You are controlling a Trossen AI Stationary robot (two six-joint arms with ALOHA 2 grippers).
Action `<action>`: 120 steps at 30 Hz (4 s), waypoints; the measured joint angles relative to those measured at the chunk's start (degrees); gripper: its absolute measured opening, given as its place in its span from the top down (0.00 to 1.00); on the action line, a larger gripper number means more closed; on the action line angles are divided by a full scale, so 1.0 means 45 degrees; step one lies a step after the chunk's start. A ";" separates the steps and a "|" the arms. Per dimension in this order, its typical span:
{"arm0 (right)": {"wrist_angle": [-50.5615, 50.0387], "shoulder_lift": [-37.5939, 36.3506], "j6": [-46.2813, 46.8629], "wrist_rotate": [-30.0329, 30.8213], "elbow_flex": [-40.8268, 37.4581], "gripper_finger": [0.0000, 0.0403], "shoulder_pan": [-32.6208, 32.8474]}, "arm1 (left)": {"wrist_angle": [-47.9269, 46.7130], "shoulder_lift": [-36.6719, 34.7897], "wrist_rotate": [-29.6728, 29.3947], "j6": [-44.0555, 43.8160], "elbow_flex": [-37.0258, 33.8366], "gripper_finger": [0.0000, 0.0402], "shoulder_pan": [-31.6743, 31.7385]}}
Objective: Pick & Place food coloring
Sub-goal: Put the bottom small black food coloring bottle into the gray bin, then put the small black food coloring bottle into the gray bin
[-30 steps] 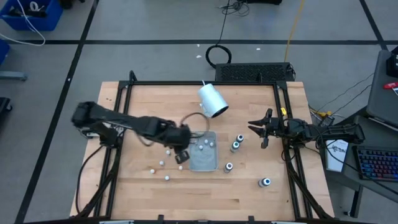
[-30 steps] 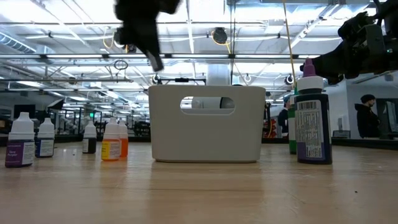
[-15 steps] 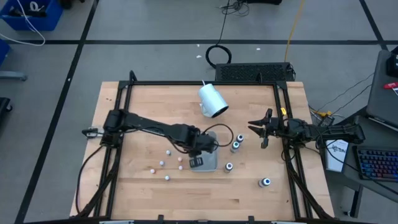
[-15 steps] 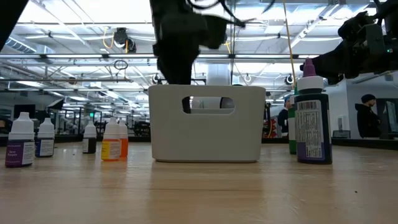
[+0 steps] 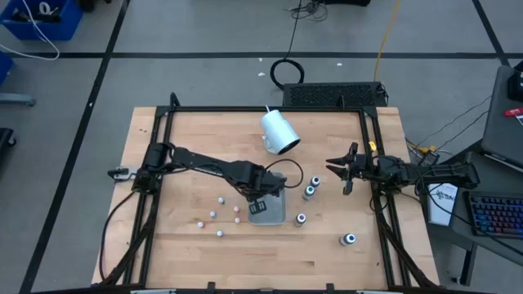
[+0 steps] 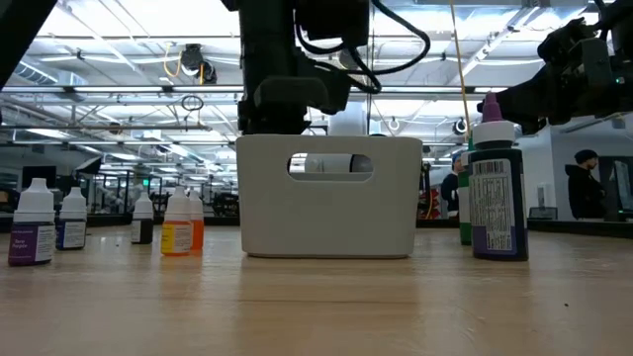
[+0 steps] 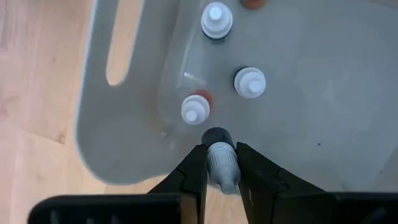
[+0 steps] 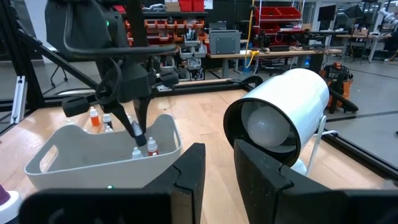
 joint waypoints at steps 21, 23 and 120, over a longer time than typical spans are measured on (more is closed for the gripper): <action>0.0005 -0.0003 0.0000 0.0000 0.0002 0.81 0.0000 | 0.1038 0.0000 0.0016 -0.0650 -0.0466 0.84 -0.0114; 0.0005 -0.0003 0.0002 0.0000 0.0000 0.81 -0.0005 | 0.1029 0.0000 0.0137 -0.0650 -0.0466 0.84 -0.0135; -0.0044 0.0007 0.0002 0.0000 0.0005 0.81 -0.0004 | 0.2019 -0.4838 0.0401 -0.6525 -0.7149 0.54 -0.1778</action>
